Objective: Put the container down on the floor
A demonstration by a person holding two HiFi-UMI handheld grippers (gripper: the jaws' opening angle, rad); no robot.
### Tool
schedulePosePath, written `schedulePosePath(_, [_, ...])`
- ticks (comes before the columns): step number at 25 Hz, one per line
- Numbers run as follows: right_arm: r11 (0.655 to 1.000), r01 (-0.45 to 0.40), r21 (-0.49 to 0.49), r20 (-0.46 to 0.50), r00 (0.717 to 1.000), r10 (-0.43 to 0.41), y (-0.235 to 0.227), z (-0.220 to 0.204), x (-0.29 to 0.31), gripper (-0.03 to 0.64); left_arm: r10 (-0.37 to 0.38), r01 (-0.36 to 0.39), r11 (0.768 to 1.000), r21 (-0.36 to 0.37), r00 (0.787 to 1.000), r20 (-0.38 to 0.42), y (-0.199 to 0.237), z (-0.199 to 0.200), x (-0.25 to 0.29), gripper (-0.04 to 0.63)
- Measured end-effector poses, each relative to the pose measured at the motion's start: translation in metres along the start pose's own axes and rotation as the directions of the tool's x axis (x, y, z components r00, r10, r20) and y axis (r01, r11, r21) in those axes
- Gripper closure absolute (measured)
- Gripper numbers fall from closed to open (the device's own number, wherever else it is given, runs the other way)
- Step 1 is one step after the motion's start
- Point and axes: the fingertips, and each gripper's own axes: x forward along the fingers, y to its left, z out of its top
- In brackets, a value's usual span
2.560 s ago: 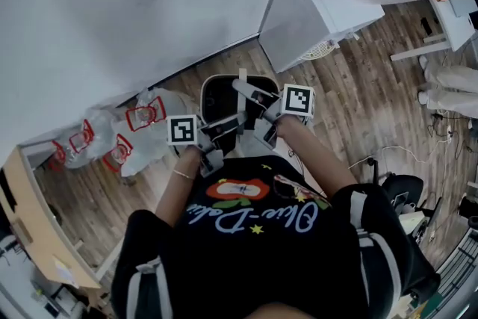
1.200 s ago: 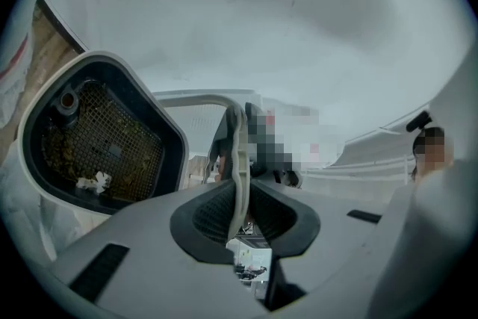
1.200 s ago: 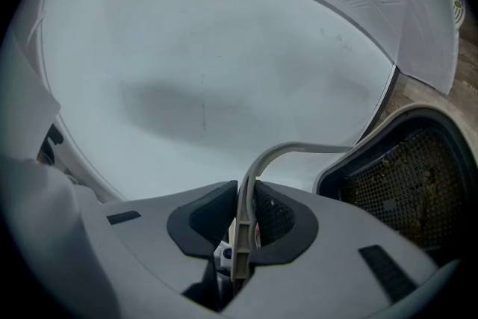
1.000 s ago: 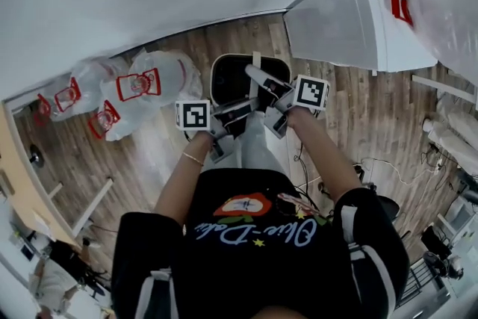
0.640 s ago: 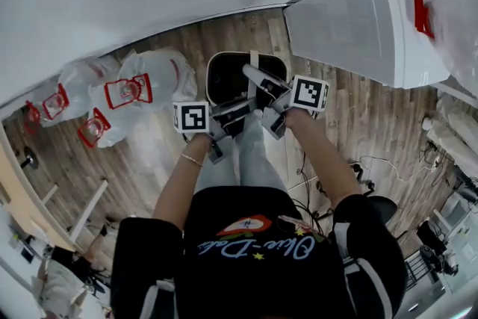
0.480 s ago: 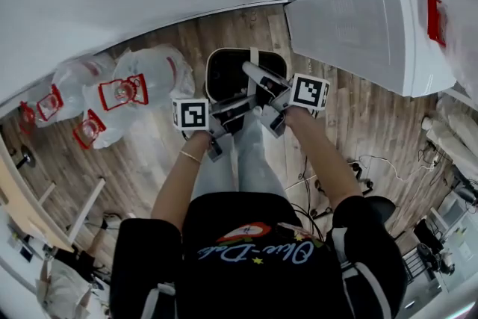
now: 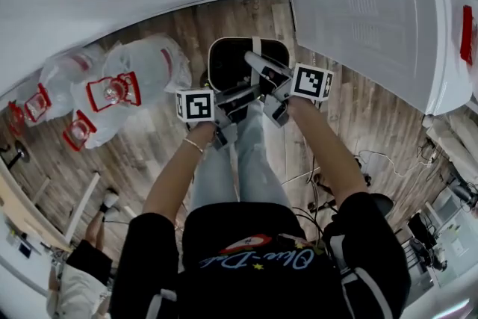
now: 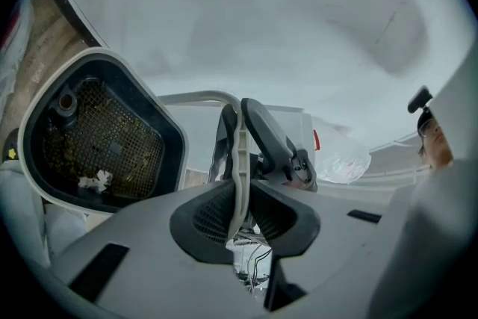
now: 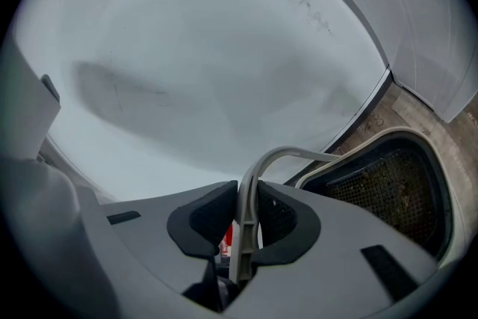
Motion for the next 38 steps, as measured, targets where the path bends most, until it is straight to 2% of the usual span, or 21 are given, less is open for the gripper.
schedulePosePath(7, [0.999,0.033,-0.027,-0.043,0.998,-0.034,-0.031,-0.01,0.025,0.566,-0.033,0.035,0.999,-0.038,0.999,0.042,0.038,0.006,-0.005,0.554])
schedulePosePath(12, [0.998,0.047,-0.045,-0.057,0.997,-0.05,-0.045,-0.014,0.032,0.566,-0.041,0.043,0.998,-0.035,0.997,0.06,0.052,0.008,-0.003,0.554])
schedulePosePath(15, [0.998,0.054,-0.041,-0.052,0.997,-0.056,-0.06,-0.018,0.038,0.566,-0.03,0.033,0.998,-0.047,0.998,0.054,0.068,0.007,-0.003,0.552])
schedulePosePath(19, [0.997,0.061,-0.047,-0.05,0.997,-0.063,-0.08,-0.021,0.051,0.566,-0.012,0.013,1.0,-0.025,0.999,0.042,0.091,0.013,-0.005,0.549])
schedulePosePath(22, [0.997,0.061,-0.054,-0.05,0.997,-0.063,-0.093,-0.024,0.059,0.566,-0.016,0.019,0.999,-0.042,0.999,0.052,0.105,0.015,-0.004,0.546])
schedulePosePath(33, [0.995,0.062,-0.078,-0.012,0.998,-0.064,-0.139,-0.029,0.076,0.566,0.023,-0.023,1.0,-0.011,0.999,0.023,0.153,0.019,0.003,0.532])
schedulePosePath(38, [0.994,0.075,-0.082,-0.011,0.997,-0.076,-0.154,-0.035,0.079,0.566,0.031,-0.031,0.999,-0.012,0.999,0.044,0.166,0.016,0.003,0.522])
